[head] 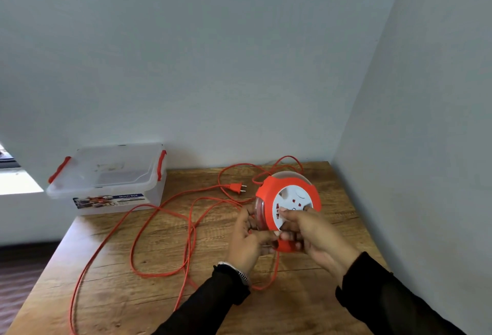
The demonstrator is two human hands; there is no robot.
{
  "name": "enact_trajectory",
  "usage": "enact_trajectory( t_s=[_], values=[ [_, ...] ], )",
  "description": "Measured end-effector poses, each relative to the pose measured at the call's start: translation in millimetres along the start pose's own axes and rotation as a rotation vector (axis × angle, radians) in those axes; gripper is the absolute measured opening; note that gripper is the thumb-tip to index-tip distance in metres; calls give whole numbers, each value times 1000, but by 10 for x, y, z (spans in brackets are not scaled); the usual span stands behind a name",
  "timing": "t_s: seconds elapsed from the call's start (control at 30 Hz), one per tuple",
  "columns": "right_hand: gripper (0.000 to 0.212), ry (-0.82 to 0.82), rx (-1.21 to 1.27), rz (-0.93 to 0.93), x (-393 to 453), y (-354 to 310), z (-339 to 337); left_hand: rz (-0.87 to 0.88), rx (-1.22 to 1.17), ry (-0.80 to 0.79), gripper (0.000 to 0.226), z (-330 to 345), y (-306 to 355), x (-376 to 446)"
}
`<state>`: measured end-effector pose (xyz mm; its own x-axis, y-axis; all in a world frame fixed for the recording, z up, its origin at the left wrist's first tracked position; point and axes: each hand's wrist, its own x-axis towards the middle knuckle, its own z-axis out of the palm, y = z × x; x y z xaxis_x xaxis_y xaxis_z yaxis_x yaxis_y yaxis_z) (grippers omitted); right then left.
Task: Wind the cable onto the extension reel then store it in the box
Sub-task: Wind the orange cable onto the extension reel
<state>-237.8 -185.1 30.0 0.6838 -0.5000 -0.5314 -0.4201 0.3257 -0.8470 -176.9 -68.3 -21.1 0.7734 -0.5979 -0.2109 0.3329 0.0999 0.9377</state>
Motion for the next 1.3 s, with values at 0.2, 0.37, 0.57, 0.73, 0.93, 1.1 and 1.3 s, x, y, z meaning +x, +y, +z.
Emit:
enact_trajectory(
  t_s=[0.2,0.37,0.57,0.73,0.93,1.1,1.3],
  values=[
    [8,-108,299,207,-125,-76,1,40,2,-41,52,14,-24,-35],
    [8,-96,293,208,-151,-4,25,43,34,-47,43,-36,-44,-57],
    [17,-151,118,142,-256,25,-122,-55,-23,-30,39,-196,-49,-58],
    [10,-42,-212,-79,-369,173,-278,-134,-64,-72,34,-287,-85,-81],
    [44,37,-1165,-769,-355,448,-486,-270,8,-176,37,-394,-194,-71],
    [64,-254,-1556,-686,-361,589,-505,-347,295,-309,43,-446,-256,-50],
    [67,-436,-1753,-629,-362,650,-554,-426,447,-456,24,-356,-208,-7]
  ],
)
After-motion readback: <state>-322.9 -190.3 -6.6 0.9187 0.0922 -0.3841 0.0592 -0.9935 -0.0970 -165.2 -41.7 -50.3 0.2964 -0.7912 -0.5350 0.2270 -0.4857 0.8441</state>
